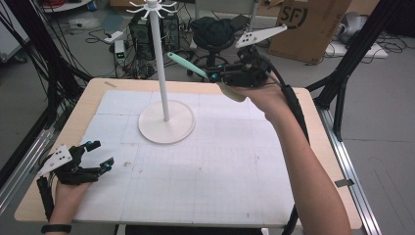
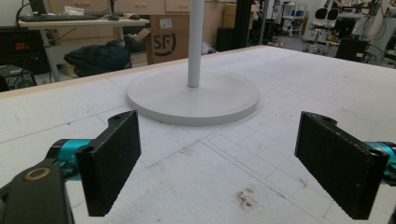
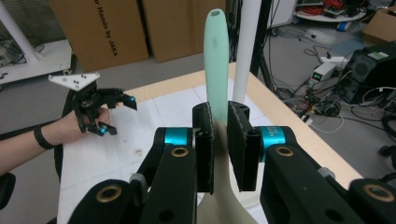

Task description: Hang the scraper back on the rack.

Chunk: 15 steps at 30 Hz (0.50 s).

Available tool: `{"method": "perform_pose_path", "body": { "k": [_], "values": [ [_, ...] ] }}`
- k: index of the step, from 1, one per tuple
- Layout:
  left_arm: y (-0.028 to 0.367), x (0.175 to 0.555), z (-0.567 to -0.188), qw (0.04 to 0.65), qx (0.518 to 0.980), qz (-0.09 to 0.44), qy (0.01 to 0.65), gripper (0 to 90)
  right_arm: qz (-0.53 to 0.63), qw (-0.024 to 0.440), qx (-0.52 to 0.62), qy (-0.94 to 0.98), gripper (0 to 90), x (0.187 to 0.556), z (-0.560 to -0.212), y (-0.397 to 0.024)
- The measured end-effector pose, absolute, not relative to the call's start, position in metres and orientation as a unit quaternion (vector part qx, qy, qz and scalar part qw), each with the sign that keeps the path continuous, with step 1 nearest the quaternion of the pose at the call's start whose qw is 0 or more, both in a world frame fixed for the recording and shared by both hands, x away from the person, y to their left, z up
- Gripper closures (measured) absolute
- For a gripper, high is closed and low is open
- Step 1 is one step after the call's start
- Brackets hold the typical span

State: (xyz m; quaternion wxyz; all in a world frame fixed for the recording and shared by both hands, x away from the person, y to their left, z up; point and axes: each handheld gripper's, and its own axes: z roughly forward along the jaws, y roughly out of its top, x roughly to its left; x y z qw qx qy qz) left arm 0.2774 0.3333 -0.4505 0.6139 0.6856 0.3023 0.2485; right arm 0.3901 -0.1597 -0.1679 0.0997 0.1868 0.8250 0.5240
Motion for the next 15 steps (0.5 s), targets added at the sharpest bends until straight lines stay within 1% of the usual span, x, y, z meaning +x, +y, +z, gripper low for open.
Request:
{"method": "perform_pose_path", "body": {
  "k": [6, 15],
  "values": [
    [0.333, 0.277, -0.451, 0.614, 0.686, 0.248, 0.302, 14.9, 0.529, 0.105, 0.187, 0.821, 81.8, 0.390, -0.149, -0.162],
    [0.333, 0.278, -0.451, 0.614, 0.686, 0.248, 0.302, 15.0, 0.532, 0.112, 0.188, 0.818, 81.8, 0.391, -0.131, -0.163]
  ]
}}
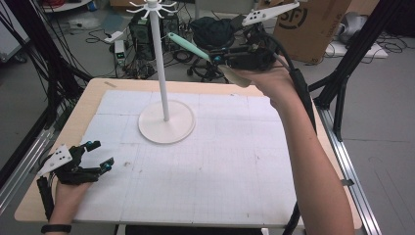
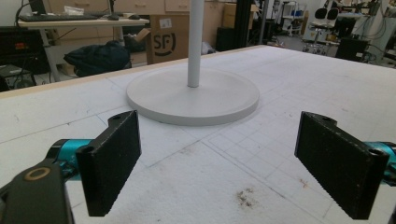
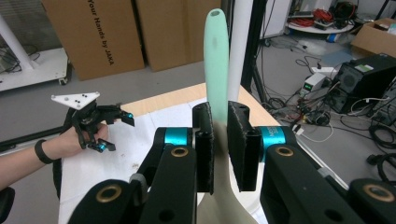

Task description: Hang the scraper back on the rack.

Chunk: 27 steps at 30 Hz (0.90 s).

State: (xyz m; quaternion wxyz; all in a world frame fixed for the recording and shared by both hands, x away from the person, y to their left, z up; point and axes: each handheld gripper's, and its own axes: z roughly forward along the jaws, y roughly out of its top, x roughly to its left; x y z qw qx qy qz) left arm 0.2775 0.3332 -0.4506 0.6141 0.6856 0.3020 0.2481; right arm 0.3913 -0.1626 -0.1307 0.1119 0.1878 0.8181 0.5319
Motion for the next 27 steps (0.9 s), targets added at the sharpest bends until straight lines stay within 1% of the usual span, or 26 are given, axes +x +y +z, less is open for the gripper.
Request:
{"method": "perform_pose_path", "body": {
  "k": [13, 27],
  "values": [
    [0.333, 0.277, -0.450, 0.613, 0.687, 0.249, 0.300, 15.0, 0.543, 0.124, 0.187, 0.809, 81.8, 0.390, -0.111, -0.160],
    [0.333, 0.277, -0.450, 0.614, 0.687, 0.248, 0.300, 15.0, 0.545, 0.128, 0.185, 0.808, 81.7, 0.393, -0.107, -0.149]
  ]
}}
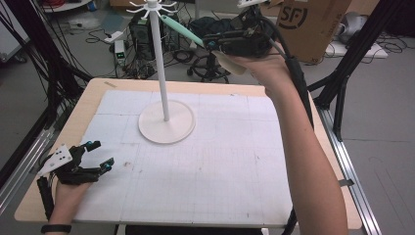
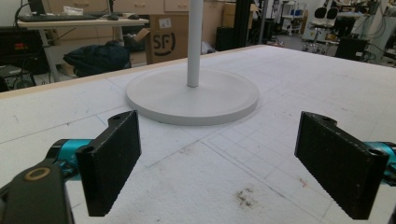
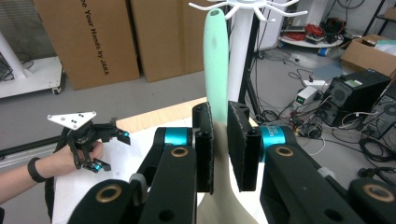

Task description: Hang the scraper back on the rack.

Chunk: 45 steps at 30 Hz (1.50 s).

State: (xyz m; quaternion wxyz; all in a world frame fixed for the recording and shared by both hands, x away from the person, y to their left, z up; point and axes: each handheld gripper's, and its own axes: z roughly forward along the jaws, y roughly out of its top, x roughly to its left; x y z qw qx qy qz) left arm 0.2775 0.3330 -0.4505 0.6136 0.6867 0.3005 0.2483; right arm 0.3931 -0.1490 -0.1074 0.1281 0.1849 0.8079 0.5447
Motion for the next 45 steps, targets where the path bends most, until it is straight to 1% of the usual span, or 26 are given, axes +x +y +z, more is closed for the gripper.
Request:
{"method": "perform_pose_path", "body": {
  "k": [39, 41, 42, 43, 45],
  "values": [
    [0.333, 0.277, -0.450, 0.613, 0.688, 0.248, 0.299, 14.9, 0.526, 0.138, 0.207, 0.813, 81.2, 0.409, -0.122, -0.133],
    [0.333, 0.277, -0.450, 0.613, 0.688, 0.248, 0.299, 15.0, 0.523, 0.141, 0.206, 0.815, 79.4, 0.409, -0.124, -0.132],
    [0.333, 0.277, -0.450, 0.613, 0.688, 0.248, 0.299, 14.9, 0.518, 0.147, 0.205, 0.817, 76.0, 0.409, -0.125, -0.131],
    [0.333, 0.277, -0.450, 0.613, 0.688, 0.248, 0.299, 15.0, 0.520, 0.149, 0.203, 0.816, 68.5, 0.409, -0.126, -0.131],
    [0.333, 0.277, -0.450, 0.612, 0.689, 0.248, 0.298, 14.9, 0.522, 0.151, 0.204, 0.815, 60.1, 0.408, -0.128, -0.132]
  ]
}}
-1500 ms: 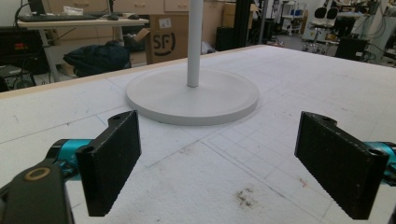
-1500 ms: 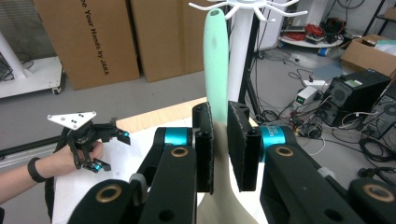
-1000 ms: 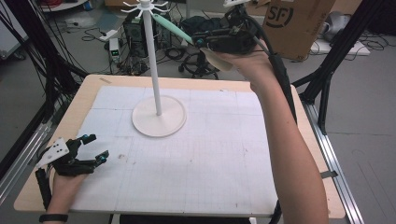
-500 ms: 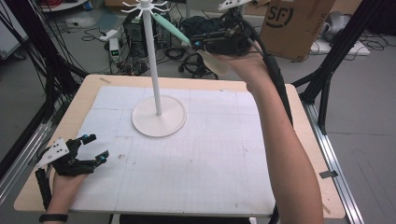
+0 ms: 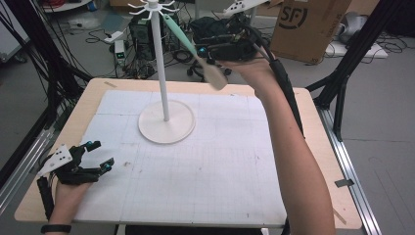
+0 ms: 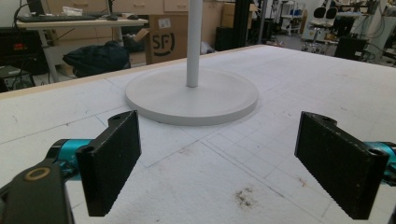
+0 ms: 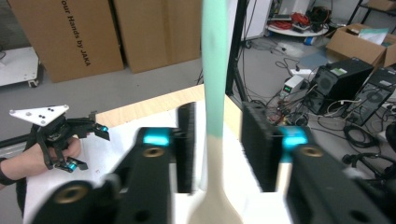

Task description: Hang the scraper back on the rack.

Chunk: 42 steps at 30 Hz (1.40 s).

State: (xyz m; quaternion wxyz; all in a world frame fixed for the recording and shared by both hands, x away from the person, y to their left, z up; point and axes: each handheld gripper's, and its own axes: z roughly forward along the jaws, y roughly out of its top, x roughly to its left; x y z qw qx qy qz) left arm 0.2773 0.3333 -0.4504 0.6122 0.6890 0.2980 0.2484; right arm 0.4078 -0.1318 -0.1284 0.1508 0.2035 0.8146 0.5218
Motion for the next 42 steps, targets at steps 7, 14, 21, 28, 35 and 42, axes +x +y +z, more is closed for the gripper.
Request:
{"method": "perform_pose_path", "body": {
  "k": [7, 14, 21, 28, 35, 42],
  "values": [
    [0.333, 0.277, -0.450, 0.613, 0.689, 0.247, 0.298, 15.0, 0.532, 0.160, 0.194, 0.809, 39.2, 0.401, -0.148, -0.148],
    [0.333, 0.277, -0.450, 0.612, 0.690, 0.248, 0.297, 14.9, 0.544, 0.170, 0.181, 0.802, 24.8, 0.388, -0.189, -0.178],
    [0.333, 0.277, -0.451, 0.613, 0.688, 0.248, 0.300, 14.9, 0.559, 0.159, 0.198, 0.789, 21.5, 0.365, -0.245, -0.219],
    [0.332, 0.277, -0.450, 0.610, 0.691, 0.252, 0.296, 14.9, 0.568, 0.176, 0.230, 0.770, 20.5, 0.337, -0.309, -0.262],
    [0.332, 0.276, -0.450, 0.609, 0.692, 0.252, 0.295, 14.8, 0.567, 0.178, 0.259, 0.761, 19.3, 0.308, -0.367, -0.290],
    [0.332, 0.276, -0.450, 0.609, 0.692, 0.252, 0.295, 14.8, 0.562, 0.193, 0.273, 0.757, 19.4, 0.285, -0.405, -0.298]
  ]
}}
